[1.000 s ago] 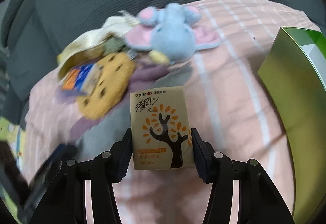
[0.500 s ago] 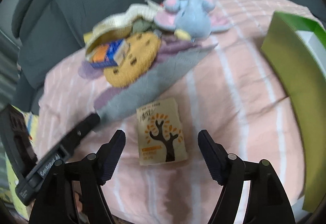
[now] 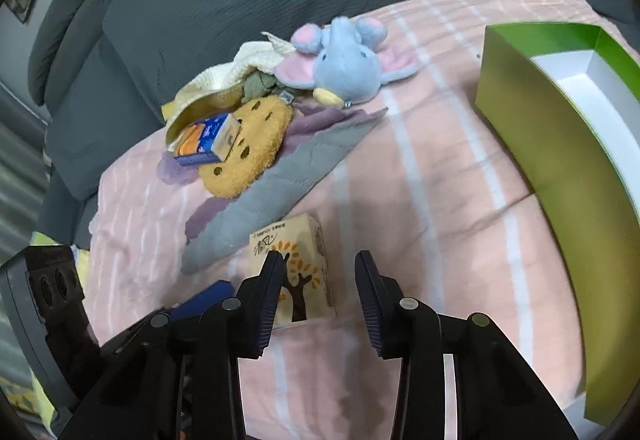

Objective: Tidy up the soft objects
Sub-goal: 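Grasp the beige tissue pack with the right gripper and lift it, then carry the tissue pack into the green box and open the right gripper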

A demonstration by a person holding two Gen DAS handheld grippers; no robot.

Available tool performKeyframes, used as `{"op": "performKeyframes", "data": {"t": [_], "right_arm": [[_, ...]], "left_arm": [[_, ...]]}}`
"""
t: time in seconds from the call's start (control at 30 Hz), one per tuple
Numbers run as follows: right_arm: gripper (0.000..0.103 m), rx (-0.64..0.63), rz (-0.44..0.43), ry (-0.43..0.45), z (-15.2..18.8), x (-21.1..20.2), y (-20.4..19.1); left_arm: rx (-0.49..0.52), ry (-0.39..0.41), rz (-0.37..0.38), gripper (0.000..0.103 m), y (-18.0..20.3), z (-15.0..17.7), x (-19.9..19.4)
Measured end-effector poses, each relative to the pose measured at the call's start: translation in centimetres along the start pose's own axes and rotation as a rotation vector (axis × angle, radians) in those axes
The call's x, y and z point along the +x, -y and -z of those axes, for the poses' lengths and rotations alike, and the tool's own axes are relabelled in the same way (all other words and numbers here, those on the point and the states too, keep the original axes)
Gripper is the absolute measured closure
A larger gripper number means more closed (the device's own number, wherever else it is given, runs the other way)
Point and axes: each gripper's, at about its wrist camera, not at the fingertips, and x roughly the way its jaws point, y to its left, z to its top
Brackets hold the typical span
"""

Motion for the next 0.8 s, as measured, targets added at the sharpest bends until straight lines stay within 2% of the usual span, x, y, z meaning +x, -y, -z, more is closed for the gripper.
{"op": "performKeyframes", "data": {"t": [0.1, 0.23, 0.3, 0.37, 0.5, 0.6, 0.8], "right_arm": [[0.063, 0.019, -0.04, -0.025, 0.0, 0.9, 0.5], [0.063, 0.036, -0.064, -0.07, 0.3, 2.5, 0.9], [0.063, 0.055, -0.1, -0.086, 0.4, 3.2, 1.0], [0.063, 0.054, -0.095, -0.083, 0.4, 3.1, 0.8], [0.063, 0.045, -0.103, -0.024, 0.4, 1.2, 0.4], [0.063, 0.053, -0.113, 0.045, -0.1, -1.4, 0.3], [0.063, 0.06, -0.075, 0.202, -1.4, -7.2, 1.1]], "left_arm": [[-0.003, -0.024, 0.003, 0.068, 0.2, -0.1, 1.1], [-0.014, -0.037, 0.035, 0.069, 0.2, 0.0, 1.7], [-0.001, -0.045, 0.033, 0.07, 0.4, -0.1, 1.7], [0.016, -0.04, 0.018, 0.071, 0.9, -0.1, 1.6], [0.044, -0.012, 0.011, 0.072, 2.1, -0.6, 0.5], [0.073, 0.025, 0.029, 0.072, 3.4, -1.3, -0.7], [0.171, 0.111, 0.09, 0.073, 8.3, -3.1, -2.7]]}}
